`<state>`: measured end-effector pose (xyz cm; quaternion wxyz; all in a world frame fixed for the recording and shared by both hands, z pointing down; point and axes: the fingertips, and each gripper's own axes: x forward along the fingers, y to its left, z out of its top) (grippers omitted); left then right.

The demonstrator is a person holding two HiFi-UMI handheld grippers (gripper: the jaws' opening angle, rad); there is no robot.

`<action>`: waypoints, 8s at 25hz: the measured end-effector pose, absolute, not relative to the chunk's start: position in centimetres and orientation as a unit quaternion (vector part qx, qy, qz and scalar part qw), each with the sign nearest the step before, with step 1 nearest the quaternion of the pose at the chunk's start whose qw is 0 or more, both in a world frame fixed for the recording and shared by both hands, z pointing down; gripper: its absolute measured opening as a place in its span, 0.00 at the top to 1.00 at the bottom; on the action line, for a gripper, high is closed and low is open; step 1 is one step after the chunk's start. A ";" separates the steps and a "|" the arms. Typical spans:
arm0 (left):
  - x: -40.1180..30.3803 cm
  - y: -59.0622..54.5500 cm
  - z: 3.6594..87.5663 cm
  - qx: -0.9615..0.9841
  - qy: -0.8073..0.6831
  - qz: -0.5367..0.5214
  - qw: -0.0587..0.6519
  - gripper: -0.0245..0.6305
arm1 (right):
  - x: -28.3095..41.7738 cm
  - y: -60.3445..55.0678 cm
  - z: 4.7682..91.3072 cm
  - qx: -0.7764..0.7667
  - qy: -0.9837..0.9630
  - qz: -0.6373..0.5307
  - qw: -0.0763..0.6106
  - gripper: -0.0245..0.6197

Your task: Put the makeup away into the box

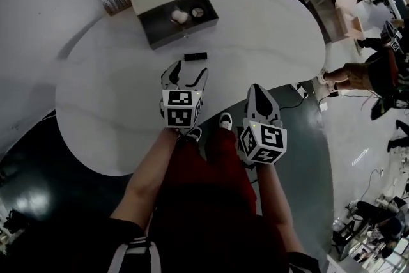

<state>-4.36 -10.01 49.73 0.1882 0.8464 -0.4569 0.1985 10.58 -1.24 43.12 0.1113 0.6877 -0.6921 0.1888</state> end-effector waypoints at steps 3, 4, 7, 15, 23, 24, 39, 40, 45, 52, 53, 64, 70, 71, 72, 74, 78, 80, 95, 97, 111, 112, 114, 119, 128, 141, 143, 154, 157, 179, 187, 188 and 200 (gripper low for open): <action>-4.2 -10.6 50.2 0.829 -0.482 0.205 0.197 0.50 | 11.4 -3.2 43.4 0.667 -0.711 0.192 0.115 0.94; -4.0 -10.8 50.5 0.824 -0.488 0.205 0.203 0.50 | 11.6 -3.7 43.6 0.660 -0.716 0.193 0.117 0.94; -3.8 -11.3 51.3 0.809 -0.504 0.210 0.217 0.48 | 12.2 -5.1 44.1 0.640 -0.734 0.195 0.122 0.94; -3.8 -12.8 53.0 0.760 -0.559 0.246 0.220 0.43 | 14.6 -8.5 44.7 0.602 -0.762 0.203 0.130 0.94; -3.1 -14.2 53.5 0.733 -0.585 0.270 0.218 0.43 | 15.6 -11.0 45.4 0.576 -0.779 0.211 0.132 0.94; -3.2 -14.3 53.5 0.729 -0.589 0.273 0.219 0.43 | 15.8 -11.3 45.4 0.573 -0.780 0.212 0.132 0.94; -3.1 -14.6 54.2 0.710 -0.593 0.302 0.230 0.44 | 15.5 -13.6 46.4 0.529 -0.807 0.223 0.143 0.94; -3.1 -14.6 54.3 0.710 -0.592 0.302 0.232 0.44 | 15.1 -13.6 46.4 0.524 -0.809 0.221 0.145 0.94; -3.2 -14.6 54.3 0.710 -0.589 0.304 0.238 0.44 | 13.8 -13.7 46.2 0.506 -0.822 0.214 0.149 0.94; -3.2 -14.6 54.4 0.711 -0.584 0.305 0.245 0.44 | 13.9 -13.2 45.6 0.501 -0.828 0.206 0.146 0.94; -3.3 -14.5 54.3 0.710 -0.586 0.303 0.248 0.44 | 13.9 -13.0 45.5 0.500 -0.828 0.205 0.146 0.94; -4.2 -14.2 50.3 0.704 -0.612 0.261 0.251 0.44 | 14.4 -12.2 44.9 0.487 -0.839 0.202 0.132 0.94; -5.4 -15.3 46.6 0.700 -0.630 0.252 0.223 0.44 | 14.3 -12.5 44.1 0.476 -0.848 0.197 0.124 0.94; -5.5 -15.4 46.1 0.698 -0.634 0.252 0.218 0.44 | 14.2 -12.5 44.0 0.475 -0.849 0.197 0.123 0.94; -5.7 -15.5 45.8 0.697 -0.637 0.251 0.214 0.44 | 14.1 -12.5 43.9 0.473 -0.850 0.196 0.122 0.94; -6.2 -15.5 45.2 0.693 -0.644 0.248 0.208 0.44 | 13.9 -12.5 43.9 0.469 -0.853 0.195 0.119 0.94; -7.0 -15.4 43.8 0.691 -0.651 0.242 0.199 0.44 | 13.2 -12.7 43.2 0.461 -0.859 0.190 0.114 0.94; -7.5 -15.8 43.0 0.690 -0.655 0.239 0.195 0.44 | 12.8 -13.1 42.7 0.459 -0.862 0.186 0.112 0.94; -10.8 -21.6 42.2 0.694 -0.648 0.266 0.169 0.44 | 10.7 -17.3 41.5 0.453 -0.868 0.168 0.115 0.94; -11.1 -22.5 42.7 0.697 -0.643 0.268 0.170 0.44 | 10.1 -18.0 41.8 0.450 -0.869 0.169 0.120 0.94; -13.0 -27.1 46.1 0.716 -0.599 0.314 0.173 0.44 | 6.3 -21.6 44.8 0.431 -0.868 0.194 0.155 0.94; -13.0 -27.3 46.4 0.718 -0.594 0.319 0.173 0.44 | 6.1 -21.7 45.0 0.430 -0.867 0.195 0.158 0.94; -12.8 -27.6 46.9 0.722 -0.584 0.328 0.172 0.44 | 5.9 -22.0 45.5 0.429 -0.866 0.197 0.164 0.94; -12.5 -28.1 48.0 0.734 -0.557 0.350 0.167 0.44 | 5.4 -22.7 46.4 0.429 -0.864 0.201 0.172 0.94; -10.9 -28.0 49.2 0.759 -0.477 0.420 0.139 0.44 | 5.1 -23.2 47.0 0.430 -0.860 0.211 0.178 0.94; -9.9 -27.1 50.8 0.781 -0.360 0.495 0.123 0.44 | 5.2 -23.2 47.3 0.434 -0.857 0.211 0.180 0.94; -9.9 -27.1 51.1 0.779 -0.345 0.511 0.115 0.44 | 5.1 -23.1 47.3 0.434 -0.857 0.211 0.180 0.94; -9.9 -27.1 52.3 0.768 -0.286 0.566 0.088 0.44 | 5.3 -23.1 47.7 0.442 -0.850 0.213 0.190 0.94; -9.9 -27.2 52.7 0.764 -0.272 0.580 0.082 0.44 | 5.4 -23.2 48.0 0.444 -0.848 0.217 0.191 0.94; -9.8 -27.2 53.3 0.760 -0.259 0.592 0.074 0.44 | 5.2 -23.1 49.0 0.440 -0.845 0.229 0.200 0.94; -9.9 -27.3 53.4 0.757 -0.265 0.593 0.073 0.44 | 5.4 -22.9 48.8 0.442 -0.844 0.226 0.203 0.94; -9.9 -27.3 53.4 0.757 -0.266 0.592 0.073 0.44 | 5.5 -22.9 48.8 0.442 -0.844 0.226 0.203 0.94; -9.9 -27.6 53.1 0.759 -0.288 0.581 0.058 0.44 | 5.8 -22.5 48.7 0.445 -0.843 0.223 0.205 0.94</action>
